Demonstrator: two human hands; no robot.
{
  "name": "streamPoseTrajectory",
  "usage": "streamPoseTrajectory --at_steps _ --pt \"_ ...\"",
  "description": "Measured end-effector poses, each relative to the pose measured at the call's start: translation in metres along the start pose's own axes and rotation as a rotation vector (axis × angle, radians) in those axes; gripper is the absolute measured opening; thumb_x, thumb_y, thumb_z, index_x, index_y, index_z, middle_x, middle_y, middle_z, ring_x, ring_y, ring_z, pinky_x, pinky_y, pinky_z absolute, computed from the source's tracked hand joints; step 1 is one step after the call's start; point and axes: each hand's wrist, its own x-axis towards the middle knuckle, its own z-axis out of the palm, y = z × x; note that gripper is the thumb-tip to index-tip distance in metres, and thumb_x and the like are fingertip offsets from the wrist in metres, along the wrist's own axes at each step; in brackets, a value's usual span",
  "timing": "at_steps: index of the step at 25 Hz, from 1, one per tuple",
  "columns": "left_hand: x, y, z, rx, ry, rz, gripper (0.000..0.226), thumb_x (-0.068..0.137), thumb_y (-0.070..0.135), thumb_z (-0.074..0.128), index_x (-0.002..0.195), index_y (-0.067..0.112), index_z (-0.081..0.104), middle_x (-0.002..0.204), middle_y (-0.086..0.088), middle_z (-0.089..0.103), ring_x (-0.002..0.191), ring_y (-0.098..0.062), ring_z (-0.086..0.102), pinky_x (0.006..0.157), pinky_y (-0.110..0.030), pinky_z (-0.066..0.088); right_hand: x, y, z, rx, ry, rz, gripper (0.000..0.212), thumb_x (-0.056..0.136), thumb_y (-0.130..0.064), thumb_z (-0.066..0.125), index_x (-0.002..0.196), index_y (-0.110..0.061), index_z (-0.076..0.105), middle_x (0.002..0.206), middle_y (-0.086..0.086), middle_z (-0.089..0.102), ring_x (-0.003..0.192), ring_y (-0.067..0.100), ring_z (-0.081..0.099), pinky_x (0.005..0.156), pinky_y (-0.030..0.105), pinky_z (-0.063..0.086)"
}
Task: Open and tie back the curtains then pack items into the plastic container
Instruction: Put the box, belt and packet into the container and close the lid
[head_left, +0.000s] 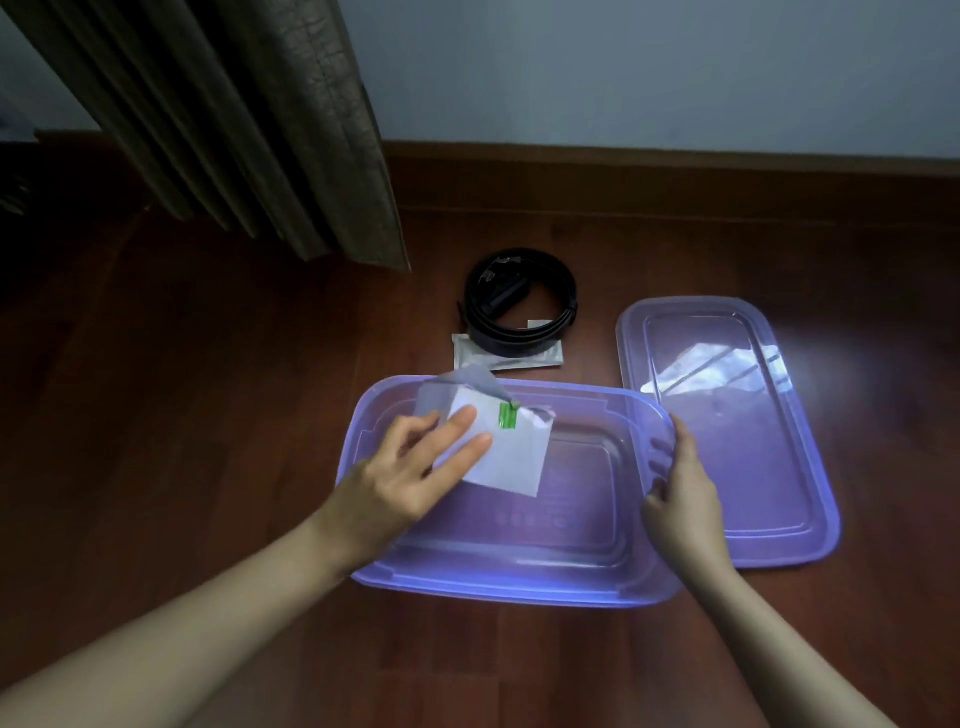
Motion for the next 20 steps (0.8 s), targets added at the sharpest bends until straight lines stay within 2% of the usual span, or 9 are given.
streamPoseTrajectory --at_steps 2,3,6,7,9,12,14,17,20 --pt "-0.014 0.002 0.007 0.099 -0.003 0.049 0.042 0.093 -0.013 0.033 0.123 0.009 0.052 0.127 -0.015 0.061 0.086 -0.038 0.064 0.067 -0.035 0.059 0.0 0.001 0.0 0.008 -0.008 -0.001 0.083 0.074 0.015 0.039 0.147 -0.019 0.023 0.125 0.013 0.06 0.113 0.031 0.058 0.078 0.031 0.04" --pt "-0.019 0.002 0.01 0.149 -0.014 0.039 0.038 0.091 -0.01 0.037 0.119 0.01 0.052 0.127 -0.016 0.06 0.089 -0.038 0.064 0.069 -0.038 0.058 0.0 0.001 0.0 0.01 -0.011 -0.001 0.083 0.074 0.015 0.04 0.147 -0.019 0.023 0.125 0.013 0.06 0.113 0.031 0.057 0.078 0.03 0.04" --pt "-0.025 -0.002 0.017 0.251 -0.075 -0.046 0.02 0.083 0.015 0.049 0.103 0.015 0.051 0.125 -0.019 0.045 0.114 -0.038 0.047 0.1 -0.058 0.034 0.001 0.001 -0.001 0.014 -0.009 -0.004 0.083 0.074 0.014 0.04 0.147 -0.02 0.023 0.125 0.012 0.061 0.114 0.03 0.058 0.079 0.032 0.041" --pt "-0.025 -0.003 0.017 0.238 -0.101 -0.061 0.019 0.079 0.021 0.051 0.098 0.017 0.05 0.127 -0.02 0.041 0.12 -0.038 0.041 0.103 -0.06 0.027 0.001 0.001 -0.001 0.011 -0.007 -0.005 0.083 0.074 0.014 0.04 0.147 -0.02 0.024 0.125 0.011 0.061 0.114 0.03 0.058 0.08 0.032 0.041" --pt "-0.022 -0.002 0.014 0.103 -0.166 -0.086 0.022 0.073 0.028 0.057 0.09 0.017 0.049 0.138 -0.025 0.033 0.126 -0.04 0.037 0.103 -0.054 0.031 0.001 0.001 0.0 0.011 -0.008 -0.007 0.082 0.074 0.014 0.039 0.147 -0.021 0.024 0.127 0.009 0.06 0.115 0.029 0.057 0.083 0.034 0.043" --pt "-0.011 0.004 0.004 -0.041 -0.262 -0.188 0.029 0.069 0.039 0.06 0.082 0.02 0.042 0.149 -0.027 0.024 0.109 -0.038 0.048 0.085 -0.042 0.044 0.0 0.0 0.0 0.016 -0.008 -0.006 0.082 0.074 0.014 0.038 0.147 -0.022 0.024 0.13 0.008 0.058 0.117 0.027 0.056 0.088 0.036 0.045" --pt "0.001 0.003 -0.001 0.025 -0.299 -0.199 0.037 0.064 0.045 0.06 0.082 0.021 0.037 0.146 -0.025 0.036 0.091 -0.036 0.052 0.074 -0.039 0.046 0.0 -0.001 0.0 0.015 -0.007 0.007 0.082 0.074 0.014 0.039 0.147 -0.022 0.024 0.127 0.009 0.06 0.116 0.028 0.057 0.086 0.036 0.045" --pt "0.011 -0.006 -0.003 0.113 -0.251 -0.147 0.054 0.057 0.049 0.069 0.093 0.02 0.041 0.109 -0.01 0.063 0.084 -0.029 0.048 0.072 -0.037 0.034 -0.001 -0.003 -0.001 0.017 -0.009 0.03 0.082 0.075 0.014 0.04 0.147 -0.021 0.023 0.124 0.011 0.062 0.114 0.03 0.058 0.084 0.035 0.044" --pt "-0.003 -0.001 0.006 0.143 -0.122 0.015 0.047 0.07 0.044 0.06 0.105 0.017 0.046 0.098 -0.001 0.051 0.087 -0.023 0.043 0.076 -0.039 0.03 -0.003 -0.004 -0.001 0.021 -0.012 0.041 0.082 0.075 0.013 0.04 0.147 -0.023 0.023 0.118 0.011 0.064 0.112 0.032 0.059 0.08 0.035 0.043"
